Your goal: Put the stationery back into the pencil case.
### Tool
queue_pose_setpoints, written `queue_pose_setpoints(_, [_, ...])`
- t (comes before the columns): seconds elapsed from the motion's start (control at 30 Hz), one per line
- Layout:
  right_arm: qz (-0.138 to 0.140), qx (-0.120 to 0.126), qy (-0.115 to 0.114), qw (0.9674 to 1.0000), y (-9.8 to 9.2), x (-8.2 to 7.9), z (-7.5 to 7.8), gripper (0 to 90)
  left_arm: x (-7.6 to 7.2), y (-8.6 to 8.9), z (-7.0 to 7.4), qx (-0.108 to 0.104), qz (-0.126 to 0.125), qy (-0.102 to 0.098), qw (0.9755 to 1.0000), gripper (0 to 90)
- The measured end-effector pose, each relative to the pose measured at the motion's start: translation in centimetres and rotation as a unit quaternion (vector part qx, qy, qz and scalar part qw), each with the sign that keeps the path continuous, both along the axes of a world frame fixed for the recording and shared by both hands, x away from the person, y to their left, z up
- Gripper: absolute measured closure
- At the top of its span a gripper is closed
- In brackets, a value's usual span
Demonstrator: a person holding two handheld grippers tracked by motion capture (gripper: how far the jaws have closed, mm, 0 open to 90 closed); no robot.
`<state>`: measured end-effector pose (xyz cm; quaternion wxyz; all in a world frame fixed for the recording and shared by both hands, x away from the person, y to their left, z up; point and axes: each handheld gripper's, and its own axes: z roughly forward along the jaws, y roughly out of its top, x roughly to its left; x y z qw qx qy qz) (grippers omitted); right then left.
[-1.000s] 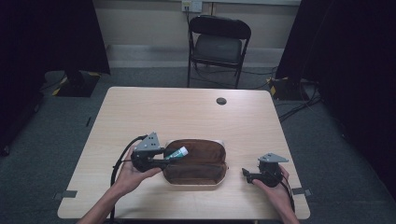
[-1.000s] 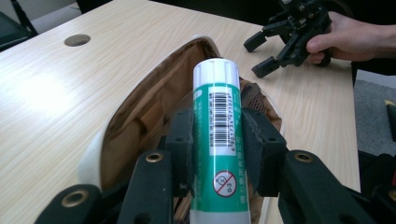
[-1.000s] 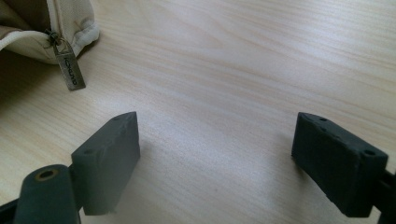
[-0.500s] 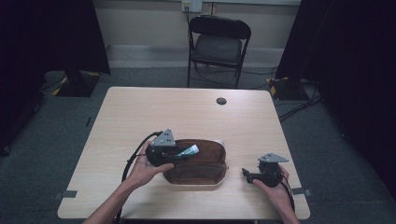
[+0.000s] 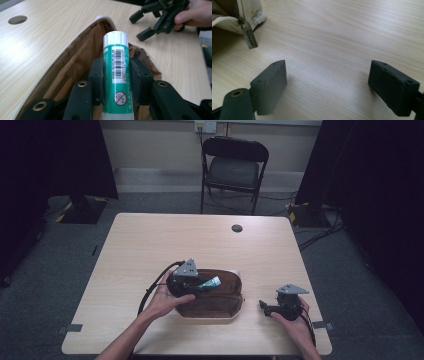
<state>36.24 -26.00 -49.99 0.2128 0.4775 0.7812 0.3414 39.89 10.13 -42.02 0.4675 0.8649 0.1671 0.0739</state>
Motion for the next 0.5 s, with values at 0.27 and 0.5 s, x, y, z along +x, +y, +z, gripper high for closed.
queue_pose_setpoints(0.27, [0.000,0.000,0.000,1.0000,0.00,0.00,0.00,14.3,0.60,0.08,-0.58,0.012,0.015,-0.002,0.9998,65.3])
queue_pose_setpoints(0.5, [0.002,0.000,0.000,1.0000,0.01,0.03,0.00,14.2,0.77,0.40,-0.59,0.002,0.026,0.004,0.9997,64.0])
